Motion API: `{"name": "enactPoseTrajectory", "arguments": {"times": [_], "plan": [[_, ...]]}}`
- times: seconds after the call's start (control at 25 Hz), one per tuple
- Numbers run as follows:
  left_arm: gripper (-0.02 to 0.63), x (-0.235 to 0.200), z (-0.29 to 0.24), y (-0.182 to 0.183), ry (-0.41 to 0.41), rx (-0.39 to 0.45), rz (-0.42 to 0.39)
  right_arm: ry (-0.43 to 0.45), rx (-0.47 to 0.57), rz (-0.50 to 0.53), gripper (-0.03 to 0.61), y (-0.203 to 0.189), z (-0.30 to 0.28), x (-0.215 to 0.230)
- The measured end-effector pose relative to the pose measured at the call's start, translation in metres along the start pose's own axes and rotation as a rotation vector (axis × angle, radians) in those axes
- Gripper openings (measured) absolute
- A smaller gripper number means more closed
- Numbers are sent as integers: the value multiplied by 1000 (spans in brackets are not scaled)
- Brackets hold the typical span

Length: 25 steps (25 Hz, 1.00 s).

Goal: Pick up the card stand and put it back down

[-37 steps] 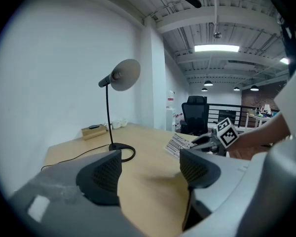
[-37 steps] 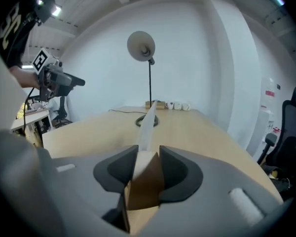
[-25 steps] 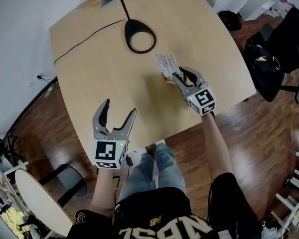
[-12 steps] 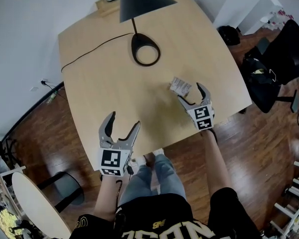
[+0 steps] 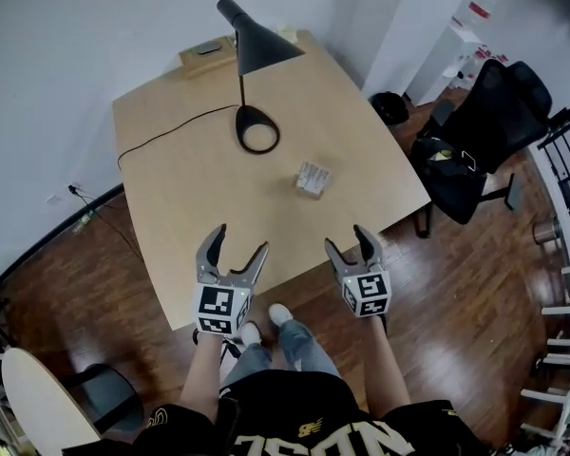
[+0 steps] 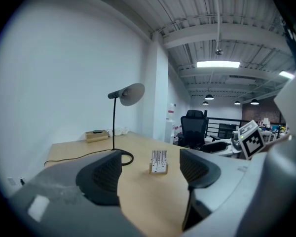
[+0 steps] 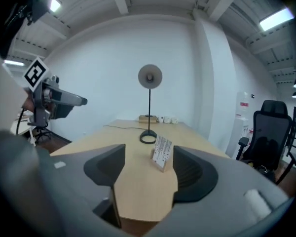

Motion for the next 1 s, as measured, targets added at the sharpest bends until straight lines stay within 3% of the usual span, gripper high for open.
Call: {"name": "enactPoseTrajectory", "arguments": {"times": [0.12,0.36,0.56,0.64,0.72,0.8,0.84,0.92,1.0], "plan": [[370,14,32,9,-9,46,-27,9,54,-31,315,9,37,-34],[371,33,98,12,-81,133,-103,17,99,-32,457,4,95,-128],[371,54,160,4,-152,184,-150,-30,183,-131,469,8,168,-161],[371,71,185,2,-154,193,-151,4,214,-89,469,14,202,-172],[371,87,214,0,-127,205,-161,21,224,21,468,15,232,-187],[371,98,238,1,-76,232,-134,0,252,114,468,15,255,-193],[371,104,251,1,-52,240,-112,-14,272,112,468,14,265,-196],[371,118,279,-6,-26,227,-84,-5,307,-27,468,4,292,-206],[371,137,299,-12,-42,204,-82,87,328,-290,468,-9,315,-218]]}}
Point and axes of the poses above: the fingertips, and each gripper's own axes: z backward along the fingers, x to its right, y out of its top, the point moved 9 cm from there along z, backward along the fingers, and after that the axes turned 6 degrees about -z, right-handed, at the moved point
